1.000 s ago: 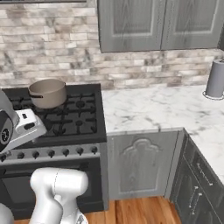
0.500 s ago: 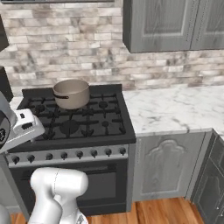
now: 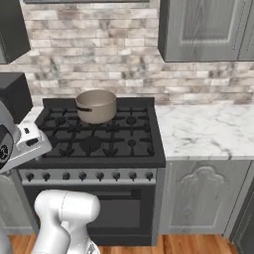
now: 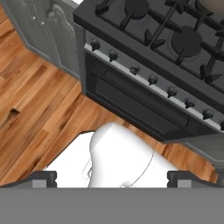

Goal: Move the pot and pan from the stove into the sink.

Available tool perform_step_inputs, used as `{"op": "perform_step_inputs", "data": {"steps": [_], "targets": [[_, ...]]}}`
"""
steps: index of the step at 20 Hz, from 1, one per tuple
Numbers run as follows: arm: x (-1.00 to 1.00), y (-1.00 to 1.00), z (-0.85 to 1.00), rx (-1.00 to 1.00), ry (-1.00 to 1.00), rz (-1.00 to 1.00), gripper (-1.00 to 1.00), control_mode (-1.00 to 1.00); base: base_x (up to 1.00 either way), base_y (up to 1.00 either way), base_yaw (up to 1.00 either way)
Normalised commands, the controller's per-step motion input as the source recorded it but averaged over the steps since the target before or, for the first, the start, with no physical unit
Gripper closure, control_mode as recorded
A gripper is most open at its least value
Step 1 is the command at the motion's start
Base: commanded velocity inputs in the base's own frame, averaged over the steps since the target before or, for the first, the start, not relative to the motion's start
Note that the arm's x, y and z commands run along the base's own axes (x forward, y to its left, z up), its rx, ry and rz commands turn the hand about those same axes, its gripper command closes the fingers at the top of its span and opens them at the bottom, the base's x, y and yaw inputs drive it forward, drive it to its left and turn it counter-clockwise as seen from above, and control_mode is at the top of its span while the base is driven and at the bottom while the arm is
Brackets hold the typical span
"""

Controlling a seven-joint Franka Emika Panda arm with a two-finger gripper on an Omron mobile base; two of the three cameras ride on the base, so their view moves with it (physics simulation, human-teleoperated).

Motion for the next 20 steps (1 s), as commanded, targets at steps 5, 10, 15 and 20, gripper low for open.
{"op": "perform_step_inputs", "data": {"steps": [5,10,15,20], "targets": [[0.0,0.0,0.0,0.0,0.0,0.0,-1.0,1.0,0.0,-0.05,0.05],[0.0,0.0,0.0,0.0,0.0,0.0,-1.0,1.0,0.19,-0.64,0.04],[0.0,0.0,0.0,0.0,0.0,0.0,-1.0,1.0,0.12,-0.35,0.0],[0.0,0.0,0.0,0.0,0.0,0.0,-1.0,1.0,0.43,0.14,-0.05]]}}
